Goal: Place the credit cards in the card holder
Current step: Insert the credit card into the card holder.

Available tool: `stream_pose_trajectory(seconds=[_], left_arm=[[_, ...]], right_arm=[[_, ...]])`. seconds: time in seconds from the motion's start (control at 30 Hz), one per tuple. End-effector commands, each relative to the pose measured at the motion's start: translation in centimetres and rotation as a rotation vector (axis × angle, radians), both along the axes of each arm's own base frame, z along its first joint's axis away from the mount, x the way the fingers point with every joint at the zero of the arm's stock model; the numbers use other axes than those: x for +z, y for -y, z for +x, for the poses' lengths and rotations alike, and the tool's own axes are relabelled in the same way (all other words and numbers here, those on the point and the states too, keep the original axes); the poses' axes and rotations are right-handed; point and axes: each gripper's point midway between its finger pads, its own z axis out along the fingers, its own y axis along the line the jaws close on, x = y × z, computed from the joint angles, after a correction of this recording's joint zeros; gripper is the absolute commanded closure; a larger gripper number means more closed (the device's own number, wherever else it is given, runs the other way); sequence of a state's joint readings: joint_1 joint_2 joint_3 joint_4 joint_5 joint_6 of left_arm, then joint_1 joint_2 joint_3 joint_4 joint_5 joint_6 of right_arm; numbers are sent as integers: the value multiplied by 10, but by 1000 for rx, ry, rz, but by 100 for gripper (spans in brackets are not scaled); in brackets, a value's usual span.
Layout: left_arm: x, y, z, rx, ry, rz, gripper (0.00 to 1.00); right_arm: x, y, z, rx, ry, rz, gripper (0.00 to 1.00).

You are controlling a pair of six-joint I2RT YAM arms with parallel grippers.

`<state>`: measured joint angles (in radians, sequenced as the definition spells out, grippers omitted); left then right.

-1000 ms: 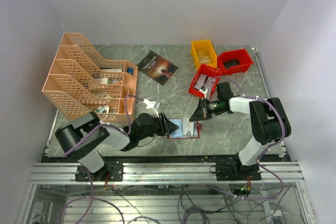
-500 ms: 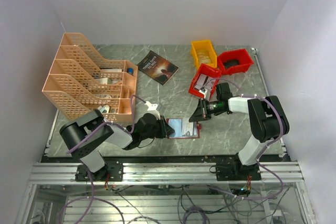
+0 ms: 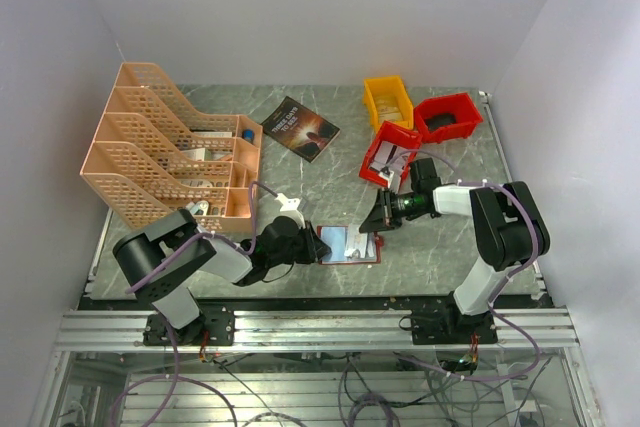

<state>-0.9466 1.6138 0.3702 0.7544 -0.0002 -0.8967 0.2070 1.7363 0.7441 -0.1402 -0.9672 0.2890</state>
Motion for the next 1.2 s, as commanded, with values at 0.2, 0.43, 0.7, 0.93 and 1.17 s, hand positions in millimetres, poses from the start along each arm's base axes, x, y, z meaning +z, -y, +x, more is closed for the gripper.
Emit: stream_pose_trajectory(seconds=[0.2, 0.43, 0.7, 0.93, 1.17], left_arm=[[-9, -8, 0, 7, 5, 68, 79], [-8, -7, 1, 4, 10, 73, 79], [-6, -7, 1, 0, 16, 74, 79], [-6, -8, 1, 2, 17, 81, 79], [-6, -10, 2, 7, 18, 84, 79]], right_arm=[[-9, -3, 0, 20, 27, -72, 100], [-13, -6, -1, 29, 12, -84, 100], [-18, -8, -1, 35, -20, -97, 100], [-20, -10, -1, 56, -28, -102, 100], [-20, -14, -1, 94, -26, -96, 100]])
